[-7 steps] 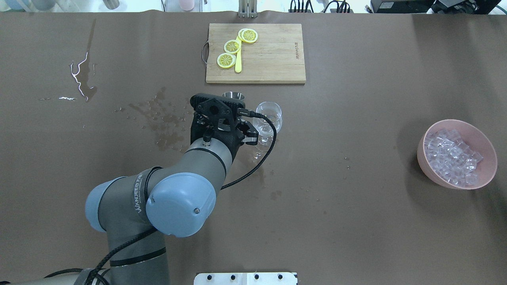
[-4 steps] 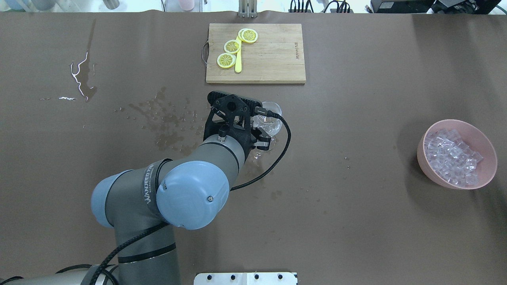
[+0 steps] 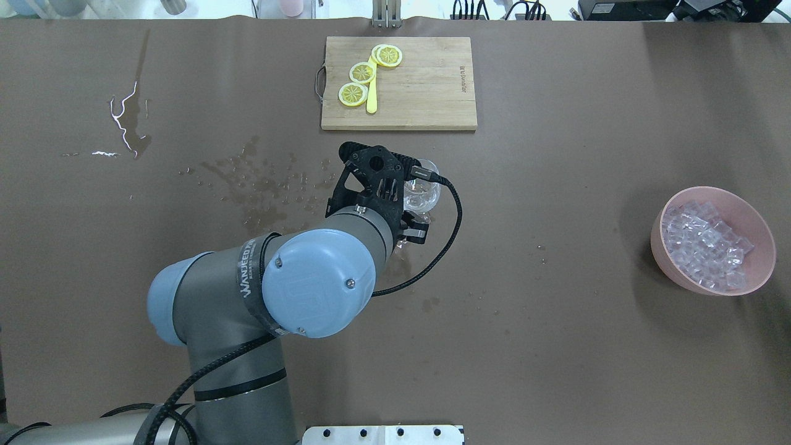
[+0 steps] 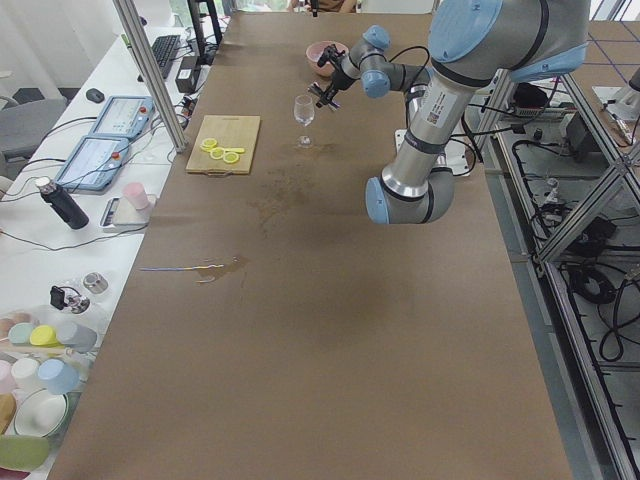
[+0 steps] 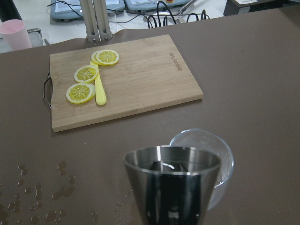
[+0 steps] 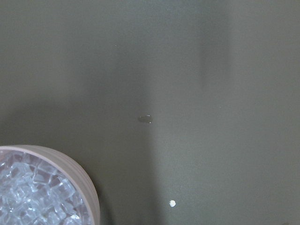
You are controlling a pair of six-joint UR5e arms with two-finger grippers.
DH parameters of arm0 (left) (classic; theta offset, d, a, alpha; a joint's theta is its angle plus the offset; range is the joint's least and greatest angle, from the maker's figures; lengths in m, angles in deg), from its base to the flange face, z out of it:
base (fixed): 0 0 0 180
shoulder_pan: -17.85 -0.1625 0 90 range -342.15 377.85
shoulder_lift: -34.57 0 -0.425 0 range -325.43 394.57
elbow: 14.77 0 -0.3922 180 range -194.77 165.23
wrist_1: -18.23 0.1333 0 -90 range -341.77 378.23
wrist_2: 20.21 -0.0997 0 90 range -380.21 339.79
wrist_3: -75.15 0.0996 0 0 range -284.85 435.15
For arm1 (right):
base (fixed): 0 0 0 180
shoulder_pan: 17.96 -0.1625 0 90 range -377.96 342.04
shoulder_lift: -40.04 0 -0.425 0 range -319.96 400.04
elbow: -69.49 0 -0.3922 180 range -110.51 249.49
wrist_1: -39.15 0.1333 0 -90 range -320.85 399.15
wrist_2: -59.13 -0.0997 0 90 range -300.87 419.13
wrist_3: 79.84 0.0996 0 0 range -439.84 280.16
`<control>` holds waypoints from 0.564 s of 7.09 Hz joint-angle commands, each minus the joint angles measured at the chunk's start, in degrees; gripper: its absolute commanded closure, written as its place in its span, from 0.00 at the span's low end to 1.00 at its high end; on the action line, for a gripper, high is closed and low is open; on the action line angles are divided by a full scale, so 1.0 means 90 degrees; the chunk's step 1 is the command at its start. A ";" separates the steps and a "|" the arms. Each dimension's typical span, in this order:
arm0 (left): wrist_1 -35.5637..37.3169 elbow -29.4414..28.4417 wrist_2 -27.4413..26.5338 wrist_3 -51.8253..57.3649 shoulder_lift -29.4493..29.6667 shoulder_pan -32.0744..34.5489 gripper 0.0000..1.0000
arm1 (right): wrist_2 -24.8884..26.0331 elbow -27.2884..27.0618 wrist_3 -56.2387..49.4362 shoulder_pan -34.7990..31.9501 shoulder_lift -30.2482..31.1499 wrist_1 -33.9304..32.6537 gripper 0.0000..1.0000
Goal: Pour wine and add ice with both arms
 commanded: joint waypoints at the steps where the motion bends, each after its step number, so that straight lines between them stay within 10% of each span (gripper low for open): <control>1: 0.0400 -0.0178 0.0310 0.0124 0.0387 0.0042 1.00 | 0.0003 0.0111 -0.0019 0.0000 -0.0029 0.0000 0.00; 4: 0.1080 -0.0618 0.0905 0.0416 0.0942 0.0306 1.00 | 0.0003 0.0112 -0.0020 0.0000 -0.0049 0.0000 0.00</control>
